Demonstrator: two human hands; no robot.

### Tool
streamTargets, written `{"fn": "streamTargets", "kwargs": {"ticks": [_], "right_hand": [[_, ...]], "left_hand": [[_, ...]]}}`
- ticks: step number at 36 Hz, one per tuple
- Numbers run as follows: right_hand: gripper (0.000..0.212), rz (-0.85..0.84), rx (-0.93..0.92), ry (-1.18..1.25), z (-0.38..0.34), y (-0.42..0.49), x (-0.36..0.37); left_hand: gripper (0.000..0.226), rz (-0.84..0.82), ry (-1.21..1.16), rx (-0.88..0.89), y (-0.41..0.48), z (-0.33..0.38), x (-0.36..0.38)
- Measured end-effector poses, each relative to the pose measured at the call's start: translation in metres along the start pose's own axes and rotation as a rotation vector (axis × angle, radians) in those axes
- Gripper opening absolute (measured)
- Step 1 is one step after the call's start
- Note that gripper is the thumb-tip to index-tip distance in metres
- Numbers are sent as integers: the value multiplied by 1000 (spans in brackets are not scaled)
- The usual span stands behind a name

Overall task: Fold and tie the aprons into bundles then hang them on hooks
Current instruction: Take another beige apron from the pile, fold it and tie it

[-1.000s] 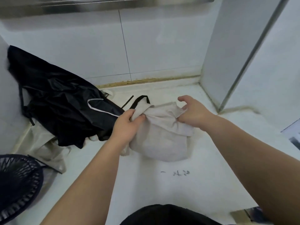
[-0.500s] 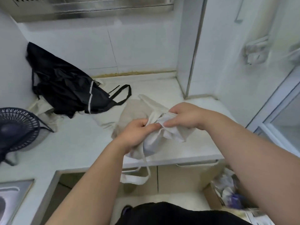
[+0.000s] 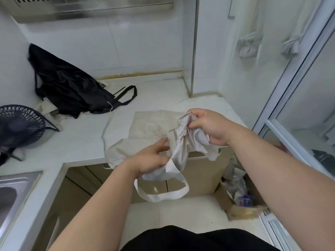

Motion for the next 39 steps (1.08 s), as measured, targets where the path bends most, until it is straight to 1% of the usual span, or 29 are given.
{"fn": "streamTargets", "kwargs": {"ticks": [1,2,4,5,7,9,11,12,13,14,15,17,18,19,21,23,25,26,27,28,30,31,32,34,36,37,38,39], "right_hand": [[29,12,12,41,2,-4,1],[22,20,19,72,2,-7,3],[15,27,39,104,2,-18,11],[15,5,55,132,2,-24,18],[25,-22,79,128,4,-31,30],[26,22,86,-29,10,-38,44],[15,81,108,-258,17,-41,55],[20,114,118,-362,21,-42,63],[23,144,118,-459,26,-43,72],[20,183,101,-558,28,-43,78],[17,227,94,-662,31,-45,87],[28,344,104,-823,42,-47,98],[29,393,119,-851,49,-47,102],[26,431,127,-857,55,-48,105],[16,480,157,-885,62,-53,113],[16,432,191,-927,65,-58,123],[26,346,189,-904,65,-63,140],[24,301,180,-874,64,-63,147],[15,264,175,-831,64,-63,154],[12,233,170,-786,62,-66,161],[63,127,178,-675,63,-69,176],[83,71,164,-639,63,-68,183],[97,22,138,-630,61,-69,192],[109,-44,92,-658,61,-68,206],[112,-58,50,-683,63,-67,214],[108,-43,20,-683,63,-65,217],[99,-15,-20,-676,61,-65,218],[81,36,-73,-662,58,-65,218]], "left_hand": [[111,-31,34,-12,-2,-2,4],[106,-43,85,-20,-4,-3,7],[85,-22,217,-42,-9,-11,7],[80,-11,269,-48,-14,-17,6],[76,38,325,-70,-26,-28,4],[71,171,329,-110,-45,-40,-4],[72,381,250,-181,-63,-50,-18],[72,473,209,-222,-75,-56,-27],[72,524,192,-262,-88,-63,-35],[69,537,189,-298,-99,-69,-42],[62,525,196,-332,-109,-77,-47],[33,492,214,-342,-130,-89,-55],[21,499,197,-309,-138,-94,-59],[14,522,168,-258,-146,-98,-62],[9,592,119,-138,-160,-102,-69],[8,636,78,-25,-169,-98,-70],[5,660,24,58,-177,-95,-71],[6,664,-5,90,-179,-93,-72],[8,659,-39,120,-182,-91,-73],[10,645,-72,147,-184,-88,-72],[13,610,-144,194,-190,-82,-71],[16,599,-194,225,-191,-78,-70],[18,593,-233,253,-193,-74,-69],[20,595,-259,297,-196,-64,-70],[17,587,-269,326,-198,-56,-71],[15,586,-283,333,-199,-52,-72],[14,589,-304,333,-199,-50,-73],[13,597,-325,325,-199,-48,-75]]}}
Point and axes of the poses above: each hand's wrist, its own y-axis towards the middle knuckle, its own x-axis out of the palm, z = x × y, the point moved 4 cm from there along y, towards the middle knuckle, and after that the axes turned 10 degrees about x, right-handed, at the moved point
